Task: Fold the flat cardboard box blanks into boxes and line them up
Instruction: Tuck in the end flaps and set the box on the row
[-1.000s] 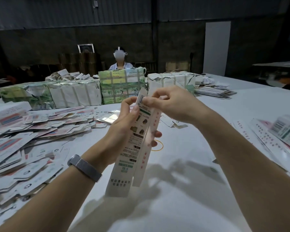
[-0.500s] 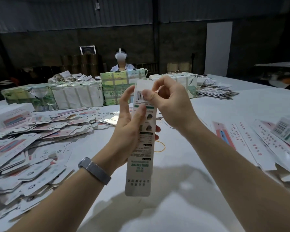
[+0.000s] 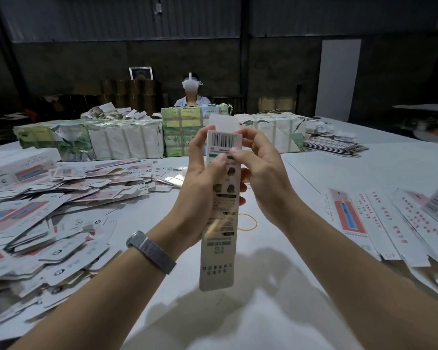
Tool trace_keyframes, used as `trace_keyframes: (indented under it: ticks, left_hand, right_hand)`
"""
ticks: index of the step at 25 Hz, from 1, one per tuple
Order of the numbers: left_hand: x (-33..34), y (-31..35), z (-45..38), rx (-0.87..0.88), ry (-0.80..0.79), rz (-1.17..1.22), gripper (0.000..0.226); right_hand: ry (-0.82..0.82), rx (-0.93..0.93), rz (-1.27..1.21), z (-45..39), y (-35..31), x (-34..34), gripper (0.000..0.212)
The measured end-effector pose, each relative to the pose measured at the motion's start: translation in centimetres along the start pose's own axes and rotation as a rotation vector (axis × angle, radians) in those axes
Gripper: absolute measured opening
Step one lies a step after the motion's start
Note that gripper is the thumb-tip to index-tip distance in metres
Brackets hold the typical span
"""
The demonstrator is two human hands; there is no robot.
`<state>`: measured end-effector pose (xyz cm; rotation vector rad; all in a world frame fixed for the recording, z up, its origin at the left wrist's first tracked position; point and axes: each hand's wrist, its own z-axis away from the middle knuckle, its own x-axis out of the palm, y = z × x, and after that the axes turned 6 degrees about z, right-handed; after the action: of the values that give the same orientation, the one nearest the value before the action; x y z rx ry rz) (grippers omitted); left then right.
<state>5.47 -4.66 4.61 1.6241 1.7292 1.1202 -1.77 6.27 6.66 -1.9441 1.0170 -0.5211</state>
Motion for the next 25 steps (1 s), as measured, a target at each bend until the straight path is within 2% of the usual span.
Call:
trace_keyframes:
  ticks: [4,9,12,16,22,25]
  left_hand:
    - [0.3,0.4,-0.1,-0.024,-0.005,0.074,0.03]
    - [1.4,0.2,0.2,-0.012,-0.013,-0.001,0.022]
    - [1.6,0.3,0.3,-0.032,-0.032,0.03,0.021]
    - [1.5,0.5,0.3,-0.034,-0.031,0.03,0.036]
    - [1.4,0.4,0.5,-0.042,-0.008,0.02,0.04]
    - [1.5,0.3,0.6,-0.049,-0.036,-0.042,0.04]
  right_hand:
    - [-0.053,-0.045,0.013,0.3,-0.2,-0.3,0.019]
    - [-0.004,-0.063,-0.019,0.4,-0.9,-0.6,0.014]
    - [0.035,-0.098,-0.115,0.4,-1.1,-0.5,0.028]
    - [0.044,-0.145,-0.149,0.3,-1.0,-0.7,0.051]
    - [0.058,-0.119,-0.006,0.4,-1.2,-0.6,0.018]
    - [0.055,-0.091,-0.011,0.1,-1.4,-1.1,0.017]
